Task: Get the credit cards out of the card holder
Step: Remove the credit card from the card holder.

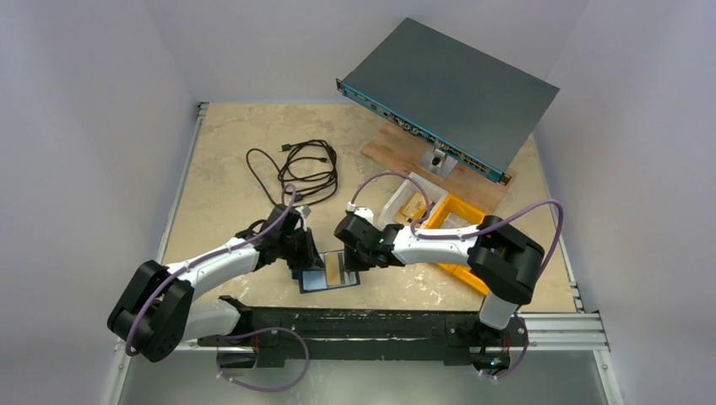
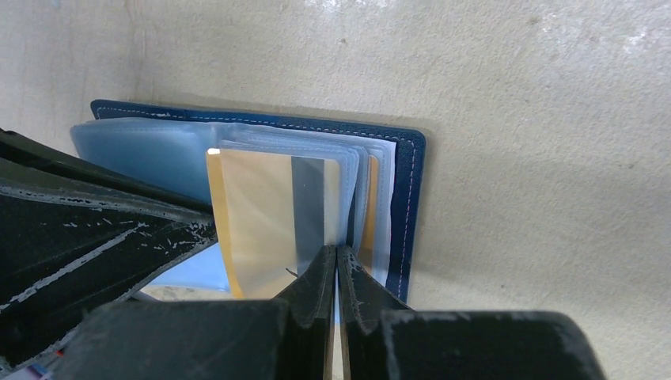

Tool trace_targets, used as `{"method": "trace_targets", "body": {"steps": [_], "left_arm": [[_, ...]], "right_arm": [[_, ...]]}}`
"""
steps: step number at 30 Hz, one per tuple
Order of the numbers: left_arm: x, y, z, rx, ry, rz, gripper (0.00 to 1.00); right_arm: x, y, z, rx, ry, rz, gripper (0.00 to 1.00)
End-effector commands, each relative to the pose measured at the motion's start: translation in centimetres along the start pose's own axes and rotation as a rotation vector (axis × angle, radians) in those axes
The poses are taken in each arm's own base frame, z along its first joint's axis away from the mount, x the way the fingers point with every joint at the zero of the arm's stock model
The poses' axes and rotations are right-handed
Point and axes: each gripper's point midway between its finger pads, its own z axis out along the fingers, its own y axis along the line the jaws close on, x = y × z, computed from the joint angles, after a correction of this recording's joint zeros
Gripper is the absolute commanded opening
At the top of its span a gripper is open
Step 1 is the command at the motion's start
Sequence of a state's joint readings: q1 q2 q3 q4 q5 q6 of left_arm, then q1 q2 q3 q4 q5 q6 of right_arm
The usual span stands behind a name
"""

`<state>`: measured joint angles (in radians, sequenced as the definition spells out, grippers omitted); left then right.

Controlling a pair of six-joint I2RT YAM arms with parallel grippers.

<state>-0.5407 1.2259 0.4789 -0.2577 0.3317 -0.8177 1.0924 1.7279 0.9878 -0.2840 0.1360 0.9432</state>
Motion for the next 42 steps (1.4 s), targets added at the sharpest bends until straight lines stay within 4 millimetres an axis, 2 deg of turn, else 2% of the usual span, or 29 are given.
{"method": "trace_targets", "body": {"steps": [1,8,15,26,34,39,42], "left_arm": [[-1.1,-2.1,-0.7,0.088,-0.033,0.030,0.08],[-1.1,-2.2,0.0,0.123,-0.022,0.013,0.09],[-1.0,0.0,-0.6,0.036,-0.056,-0.010,0.09],[-1.4,-0.4,-1.6,0.056,-0.104,-0.030,0.09],[-1.0,0.0,-1.0,0.061,-0.097,-0.046,0.08],[-1.1,0.7,-2.0,0.025,-0.137,-0.042,0.06],[-1.2,0.1,-2.0,0.051,-0.131,-0.023,0.06]], "right_arm": [[4.2,-4.1,2.4,0.118,0.120,-0.005,0.00],[4.5,-4.4,2.5,0.121,0.125,-0.003,0.00],[4.8,-4.7,2.5,0.125,0.132,-0.001,0.00],[5.0,-4.9,2.6,0.133,0.138,0.002,0.00],[5.1,-5.1,2.6,0.134,0.141,0.003,0.00],[5.2,-5.2,2.6,0.136,0.141,0.005,0.00],[5.3,-5.2,2.7,0.135,0.148,0.002,0.00]]}}
